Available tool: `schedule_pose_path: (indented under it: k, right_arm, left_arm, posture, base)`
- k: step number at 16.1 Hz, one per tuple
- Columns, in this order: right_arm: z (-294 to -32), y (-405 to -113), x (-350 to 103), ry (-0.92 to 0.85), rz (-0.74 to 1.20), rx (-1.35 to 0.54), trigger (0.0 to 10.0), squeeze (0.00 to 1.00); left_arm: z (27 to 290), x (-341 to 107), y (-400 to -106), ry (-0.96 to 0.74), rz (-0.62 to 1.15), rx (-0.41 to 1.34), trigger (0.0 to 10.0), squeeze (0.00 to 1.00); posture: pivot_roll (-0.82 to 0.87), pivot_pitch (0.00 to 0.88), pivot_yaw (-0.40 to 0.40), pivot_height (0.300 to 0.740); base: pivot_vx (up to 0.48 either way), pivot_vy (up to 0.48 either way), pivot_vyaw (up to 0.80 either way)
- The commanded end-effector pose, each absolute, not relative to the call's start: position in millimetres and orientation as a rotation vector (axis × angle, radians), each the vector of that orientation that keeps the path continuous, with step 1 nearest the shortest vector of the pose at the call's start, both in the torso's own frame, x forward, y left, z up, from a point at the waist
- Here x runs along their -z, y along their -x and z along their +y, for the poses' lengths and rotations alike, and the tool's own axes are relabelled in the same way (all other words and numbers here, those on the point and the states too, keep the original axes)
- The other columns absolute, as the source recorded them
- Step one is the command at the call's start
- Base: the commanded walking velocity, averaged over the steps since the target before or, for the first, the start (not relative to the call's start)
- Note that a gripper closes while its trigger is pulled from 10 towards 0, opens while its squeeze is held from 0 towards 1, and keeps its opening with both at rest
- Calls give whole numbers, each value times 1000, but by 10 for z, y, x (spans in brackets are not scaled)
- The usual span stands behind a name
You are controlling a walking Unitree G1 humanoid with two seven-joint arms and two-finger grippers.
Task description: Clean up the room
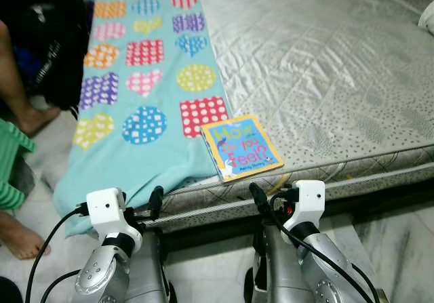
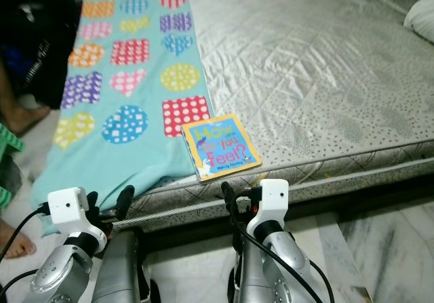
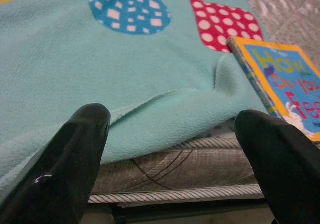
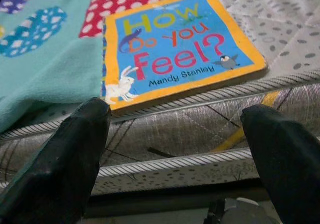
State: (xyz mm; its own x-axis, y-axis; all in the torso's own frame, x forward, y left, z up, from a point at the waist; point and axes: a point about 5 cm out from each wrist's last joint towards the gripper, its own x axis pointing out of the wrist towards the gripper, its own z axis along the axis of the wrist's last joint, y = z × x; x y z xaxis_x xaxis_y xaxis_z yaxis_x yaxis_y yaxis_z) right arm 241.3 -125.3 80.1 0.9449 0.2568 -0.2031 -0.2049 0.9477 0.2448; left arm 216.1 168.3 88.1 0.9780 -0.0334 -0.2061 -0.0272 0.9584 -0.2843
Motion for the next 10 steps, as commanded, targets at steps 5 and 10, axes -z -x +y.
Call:
schedule_pose_path:
  k: [5,10]
  right_arm:
    - [-1207,-2450,-886,-332,247,-217,10000,0]
    - [-861,-2698,-1041,-571,217,-213,10000,0]
  left_arm:
    - [1678,-903,-2081,279,216,-13,10000,0]
    - [1662,-928,-2071,284,216,-14,10000,0]
  posture:
    - [-44,229,12,541]
    - [-23,239,18,541]
  base:
    - [0,0,0]
    - [0,0,0]
